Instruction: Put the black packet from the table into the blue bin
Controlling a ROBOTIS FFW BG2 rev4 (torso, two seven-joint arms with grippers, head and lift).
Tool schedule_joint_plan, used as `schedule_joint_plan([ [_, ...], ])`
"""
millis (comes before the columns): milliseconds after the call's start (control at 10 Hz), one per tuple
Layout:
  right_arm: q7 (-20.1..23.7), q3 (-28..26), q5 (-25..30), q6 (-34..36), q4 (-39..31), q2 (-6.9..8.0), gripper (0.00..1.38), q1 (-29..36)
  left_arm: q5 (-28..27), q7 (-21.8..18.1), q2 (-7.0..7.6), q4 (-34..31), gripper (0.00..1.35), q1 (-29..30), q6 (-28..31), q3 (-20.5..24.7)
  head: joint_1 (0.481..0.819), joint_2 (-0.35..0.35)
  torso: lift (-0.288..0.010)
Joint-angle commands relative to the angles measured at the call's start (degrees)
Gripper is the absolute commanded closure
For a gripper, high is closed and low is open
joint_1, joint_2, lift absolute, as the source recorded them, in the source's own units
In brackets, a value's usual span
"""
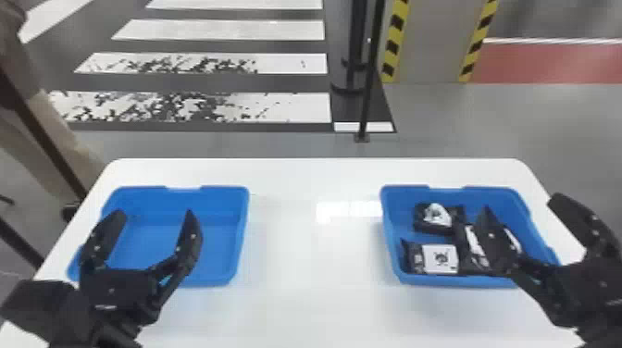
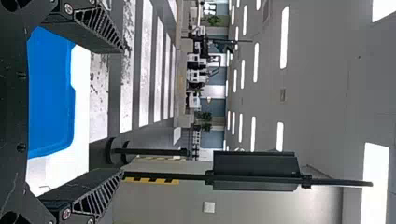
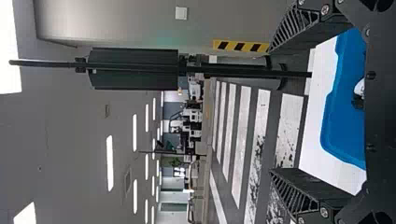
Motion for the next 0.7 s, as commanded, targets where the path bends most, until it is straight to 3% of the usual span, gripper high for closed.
schedule_joint_plan([
  [0, -0.01, -0.23, -0.14, -0.02, 0.40, 0.12, 0.13, 0.10, -0.10, 0.00, 0.08, 0.00, 0.12, -0.14, -0.01, -0.17, 0.695, 0.003, -0.110],
  [600, 0.08, -0.34, -0.72, -0.02, 0.97, 0.21, 0.13, 0.24, -0.10, 0.00, 0.08, 0.00, 0.12, 0.00, -0.43, -0.06, 0.695, -0.005, -0.110],
])
